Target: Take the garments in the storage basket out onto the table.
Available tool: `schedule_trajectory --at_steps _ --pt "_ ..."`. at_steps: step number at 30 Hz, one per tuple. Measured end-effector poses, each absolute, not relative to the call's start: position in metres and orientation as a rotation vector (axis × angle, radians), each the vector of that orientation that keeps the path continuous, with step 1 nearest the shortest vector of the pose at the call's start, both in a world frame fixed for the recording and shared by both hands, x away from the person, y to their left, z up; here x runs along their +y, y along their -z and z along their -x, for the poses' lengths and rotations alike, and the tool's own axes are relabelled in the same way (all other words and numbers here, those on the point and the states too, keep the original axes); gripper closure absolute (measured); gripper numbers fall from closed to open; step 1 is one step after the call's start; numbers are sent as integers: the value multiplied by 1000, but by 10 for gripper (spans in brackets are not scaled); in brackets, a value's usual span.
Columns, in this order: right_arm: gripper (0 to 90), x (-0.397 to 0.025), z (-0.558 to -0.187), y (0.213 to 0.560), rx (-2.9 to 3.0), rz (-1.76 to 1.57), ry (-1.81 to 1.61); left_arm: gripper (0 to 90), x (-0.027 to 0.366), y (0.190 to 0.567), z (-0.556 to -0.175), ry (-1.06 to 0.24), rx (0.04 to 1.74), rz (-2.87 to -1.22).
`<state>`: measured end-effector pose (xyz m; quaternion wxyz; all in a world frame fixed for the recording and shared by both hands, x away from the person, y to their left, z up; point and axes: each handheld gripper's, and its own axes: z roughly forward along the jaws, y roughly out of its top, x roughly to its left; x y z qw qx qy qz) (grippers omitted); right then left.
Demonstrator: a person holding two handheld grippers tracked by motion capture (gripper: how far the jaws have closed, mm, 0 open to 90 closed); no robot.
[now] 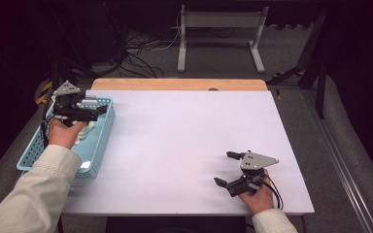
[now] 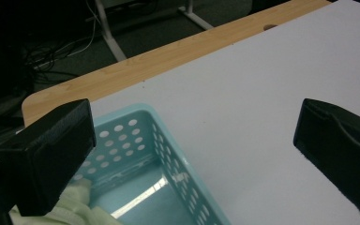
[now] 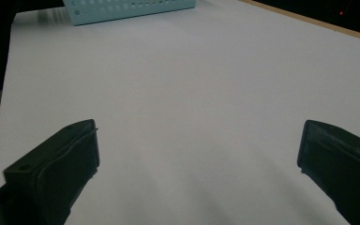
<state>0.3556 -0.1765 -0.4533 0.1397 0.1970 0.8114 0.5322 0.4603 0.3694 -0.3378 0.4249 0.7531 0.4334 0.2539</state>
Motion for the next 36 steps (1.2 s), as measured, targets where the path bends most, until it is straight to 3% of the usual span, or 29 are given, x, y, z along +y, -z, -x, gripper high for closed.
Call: schedule_trajectory --at_steps 36 --pt "0 -176 -355 453 2350 -561 -1538 13 408 357 -489 -691 1432 -1884"
